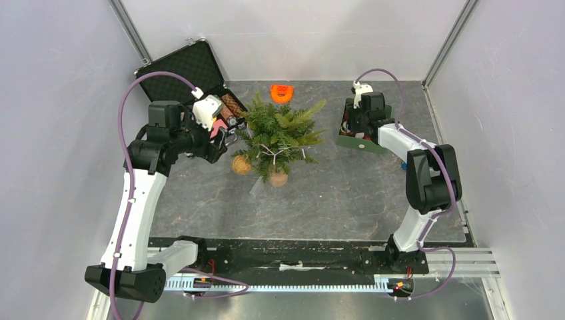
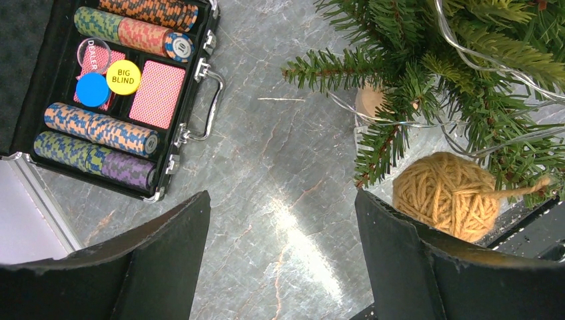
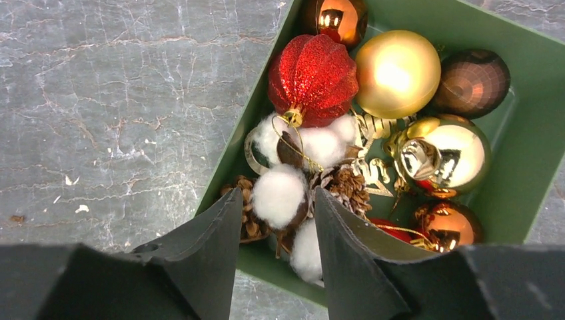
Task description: Decorate the small christmas tree
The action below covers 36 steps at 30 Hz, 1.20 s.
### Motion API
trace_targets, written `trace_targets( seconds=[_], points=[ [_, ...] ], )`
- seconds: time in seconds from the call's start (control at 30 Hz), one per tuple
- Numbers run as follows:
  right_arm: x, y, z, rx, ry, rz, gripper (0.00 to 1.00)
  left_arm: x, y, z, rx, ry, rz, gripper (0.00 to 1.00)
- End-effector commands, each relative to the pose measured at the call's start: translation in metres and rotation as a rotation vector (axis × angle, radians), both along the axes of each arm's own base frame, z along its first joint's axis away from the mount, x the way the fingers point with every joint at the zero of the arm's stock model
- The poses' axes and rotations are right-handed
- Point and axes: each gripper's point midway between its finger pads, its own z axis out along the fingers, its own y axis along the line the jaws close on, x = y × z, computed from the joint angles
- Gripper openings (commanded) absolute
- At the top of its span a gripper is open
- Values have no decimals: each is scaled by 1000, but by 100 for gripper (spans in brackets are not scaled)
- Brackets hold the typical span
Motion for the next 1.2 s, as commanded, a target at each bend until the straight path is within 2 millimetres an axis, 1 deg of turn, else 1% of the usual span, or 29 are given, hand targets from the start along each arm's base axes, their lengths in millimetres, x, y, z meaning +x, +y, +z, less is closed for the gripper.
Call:
trace_targets(
  seconds=[0.0, 0.1, 0.2, 0.23, 0.27, 0.3, 0.37, 0.43, 0.5, 0.57, 0.63, 0.67, 0.7, 0.73, 0.77, 0.83, 0.87, 0.93, 1.03, 1.13, 1.17],
  points=[
    [16, 6, 6, 8, -28, 3, 45, 0, -3, 14, -30, -47, -10, 85],
    [18, 5, 4, 6, -30, -2, 45, -1, -4, 15, -35, -48, -15, 85],
    [26, 6, 4, -20, -49, 24, 39, -2, -5, 14, -38, -44, -20, 85],
    [27, 5, 3, -24, -44, 23, 36, -2, -5, 14, -37, -43, -21, 85],
    [29, 4, 3, -31, -42, 19, 30, -2, -5, 14, -37, -45, -20, 85],
    [30, 3, 3, -36, -41, 14, 20, -2, -5, 15, -38, -47, -21, 85],
    [29, -1, 4, -52, -34, 2, 9, -2, -6, 16, -39, -49, -22, 85],
    [25, -5, 13, -65, -42, -7, 4, -3, -6, 17, -40, -52, -23, 85],
    [21, -8, 33, -70, -71, -19, 0, -4, -6, 18, -39, -52, -25, 85],
    [15, -8, 67, -54, -129, -16, 0, -5, -5, 20, -36, -57, -25, 85],
    [5, -6, 120, -23, -234, -1, 0, -6, -5, 21, -31, -58, -28, 85],
    [-1, -3, 142, -5, -278, 11, 0, -6, -5, 22, -30, -60, -31, 85],
    [-10, 0, 168, 18, -334, 29, 0, -7, -5, 24, -32, -64, -34, 85],
    [-17, 2, 190, 36, -382, 38, 0, -8, -6, 26, -36, -70, -36, 85],
    [-28, 8, 212, 62, -429, 68, 0, -9, -7, 27, -39, -74, -42, 85],
    [-49, 26, 251, 128, -511, 158, 0, -11, -8, 33, -48, -89, -48, 85],
    [-62, 39, 268, 169, -544, 222, 0, -12, -9, 35, -53, -94, -51, 85],
    [-92, 66, 307, 211, -624, 350, 0, -16, -10, 43, -62, -111, -58, 86],
    [-139, 107, 357, 254, -724, 537, 0, -24, -16, 55, -93, -138, -86, 86],
    [-186, 135, 402, 336, -831, 686, 0, -33, -23, 63, -128, -149, -124, 86],
    [-197, 142, 417, 367, -869, 725, 0, -34, -25, 65, -134, -152, -131, 86]
  ],
)
